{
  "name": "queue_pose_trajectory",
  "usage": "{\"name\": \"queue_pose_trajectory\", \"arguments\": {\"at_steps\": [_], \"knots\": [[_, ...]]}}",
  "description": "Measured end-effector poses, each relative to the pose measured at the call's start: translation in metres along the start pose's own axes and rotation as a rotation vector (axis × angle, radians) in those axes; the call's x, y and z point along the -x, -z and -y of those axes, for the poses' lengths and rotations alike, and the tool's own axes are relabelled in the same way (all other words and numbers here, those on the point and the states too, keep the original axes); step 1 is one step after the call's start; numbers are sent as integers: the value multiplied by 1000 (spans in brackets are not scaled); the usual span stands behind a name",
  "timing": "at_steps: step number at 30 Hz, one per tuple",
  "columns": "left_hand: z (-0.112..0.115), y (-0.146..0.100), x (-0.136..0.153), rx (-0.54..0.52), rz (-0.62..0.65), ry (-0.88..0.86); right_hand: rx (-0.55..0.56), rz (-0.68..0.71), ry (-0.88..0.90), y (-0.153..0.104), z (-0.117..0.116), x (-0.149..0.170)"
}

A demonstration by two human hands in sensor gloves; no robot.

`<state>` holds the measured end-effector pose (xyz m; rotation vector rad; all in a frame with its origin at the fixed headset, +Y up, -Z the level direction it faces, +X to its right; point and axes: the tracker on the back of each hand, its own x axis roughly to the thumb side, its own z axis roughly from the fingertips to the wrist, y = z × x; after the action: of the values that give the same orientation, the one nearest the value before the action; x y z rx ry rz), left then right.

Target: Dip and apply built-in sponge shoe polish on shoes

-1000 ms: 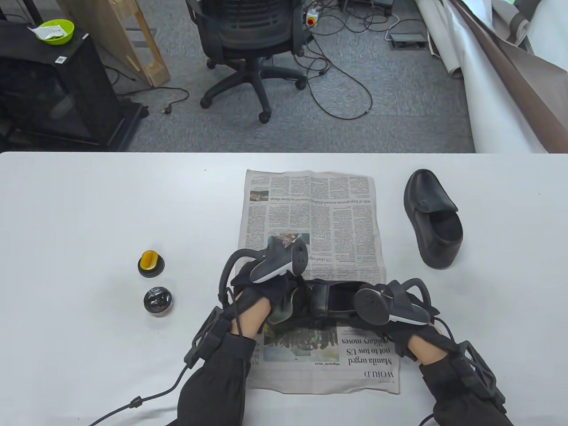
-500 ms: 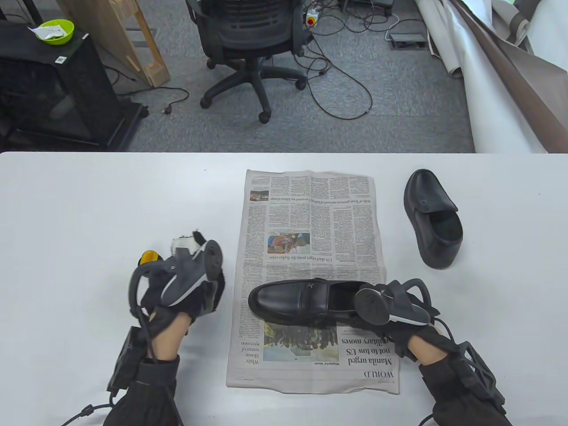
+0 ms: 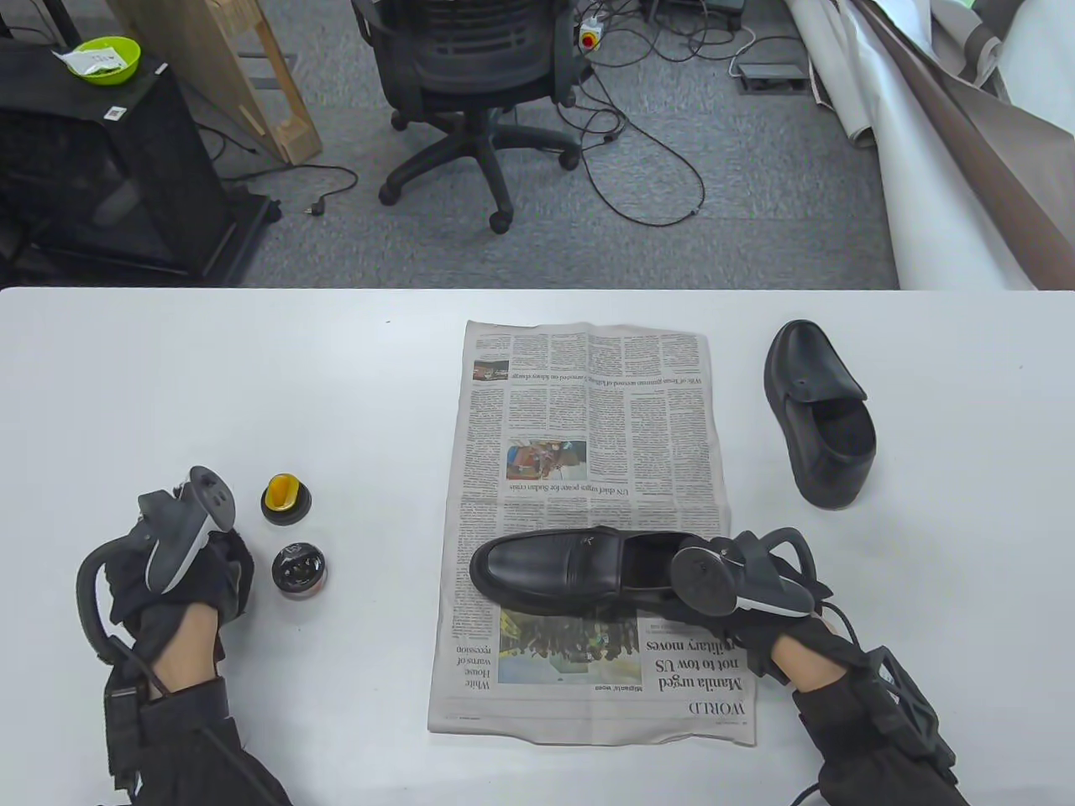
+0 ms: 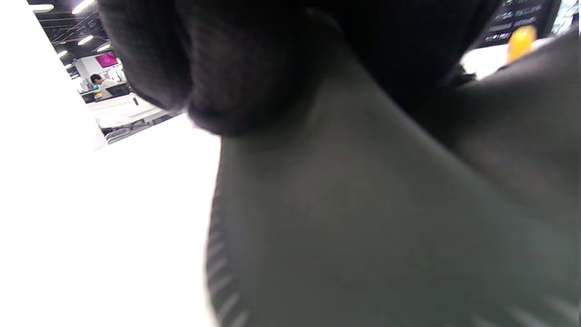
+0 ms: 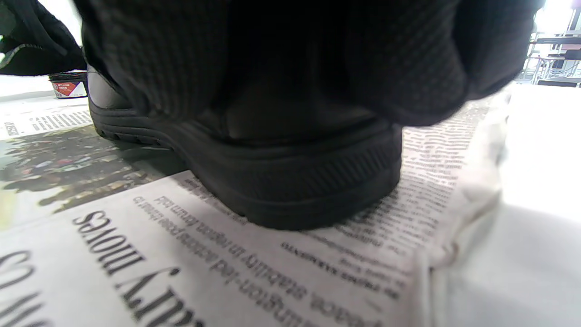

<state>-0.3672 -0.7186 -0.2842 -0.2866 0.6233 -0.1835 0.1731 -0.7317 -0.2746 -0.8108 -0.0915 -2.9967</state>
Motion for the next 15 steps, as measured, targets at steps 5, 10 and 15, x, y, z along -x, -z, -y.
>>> {"name": "queue_pose_trajectory", "arguments": {"at_steps": [5, 10, 15], "knots": [[29, 16, 2, 56, 5, -79, 0, 0, 2, 0, 0, 0], [26, 13, 3, 22, 5, -68, -2, 3, 8, 0, 0, 1], [8, 2, 6, -23, -14, -104, -1, 4, 8, 0, 0, 1]]}}
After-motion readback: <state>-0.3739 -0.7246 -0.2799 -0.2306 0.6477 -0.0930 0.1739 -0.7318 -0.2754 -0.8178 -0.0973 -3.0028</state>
